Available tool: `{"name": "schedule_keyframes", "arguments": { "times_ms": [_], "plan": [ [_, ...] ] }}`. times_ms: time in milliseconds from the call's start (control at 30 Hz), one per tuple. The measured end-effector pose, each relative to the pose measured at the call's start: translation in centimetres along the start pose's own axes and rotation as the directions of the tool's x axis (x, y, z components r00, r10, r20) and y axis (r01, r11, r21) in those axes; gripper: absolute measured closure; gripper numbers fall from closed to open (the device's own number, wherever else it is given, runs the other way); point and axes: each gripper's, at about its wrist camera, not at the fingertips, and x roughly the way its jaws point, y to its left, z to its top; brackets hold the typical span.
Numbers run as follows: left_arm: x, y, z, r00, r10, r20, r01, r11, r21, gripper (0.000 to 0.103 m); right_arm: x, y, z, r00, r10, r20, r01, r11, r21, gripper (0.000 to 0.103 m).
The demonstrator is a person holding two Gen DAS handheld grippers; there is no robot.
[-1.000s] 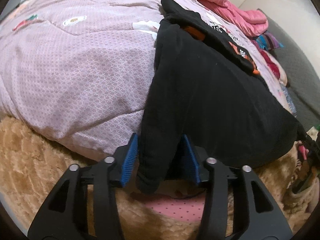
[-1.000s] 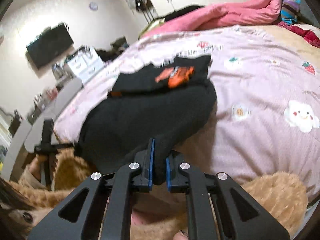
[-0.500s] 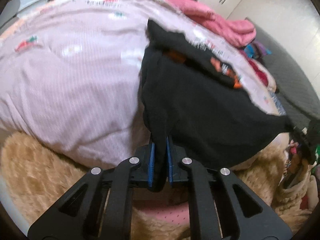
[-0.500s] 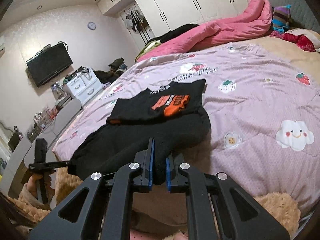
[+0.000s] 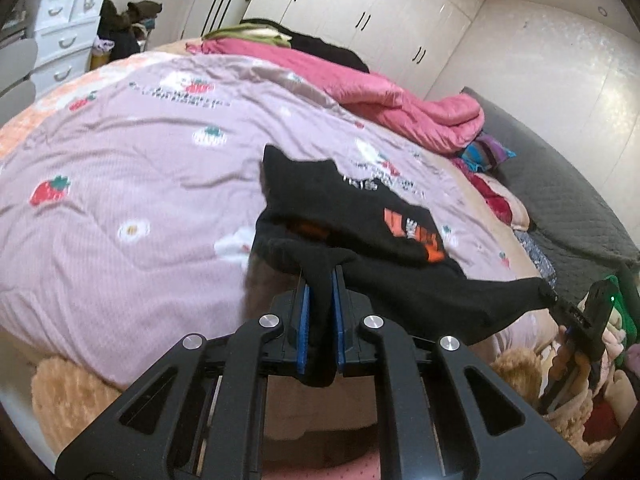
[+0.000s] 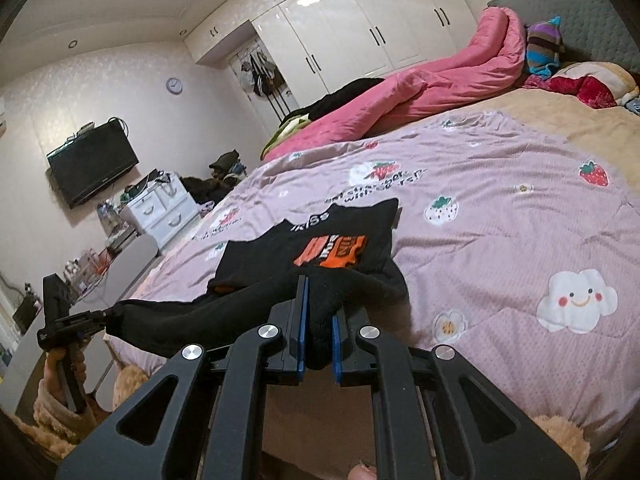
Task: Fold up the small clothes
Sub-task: 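Lift the hem with both grippers and fold it toward the collar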
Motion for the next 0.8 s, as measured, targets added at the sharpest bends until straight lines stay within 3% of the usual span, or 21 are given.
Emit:
{"name": "schedule_keyframes", "arguments": {
  "times_ms": [500,800],
  "plan": [
    [1.3,-0.4,3.5,0.996,0.042,0.075,-0.044,0.999,0.021,0.099,1.7,1.2,3.1,0.998,-0.032,0.051,0.035,0.998,-0.058,0.094],
    [2.2,-0.7,5.2,0.992,0.054,0.111,-0.058,0.998,0.03,0.099,2.9,0.9,4.9,0.997,-0.04,0.072,0.043,0.998,-0.035,0.094]
  ]
}}
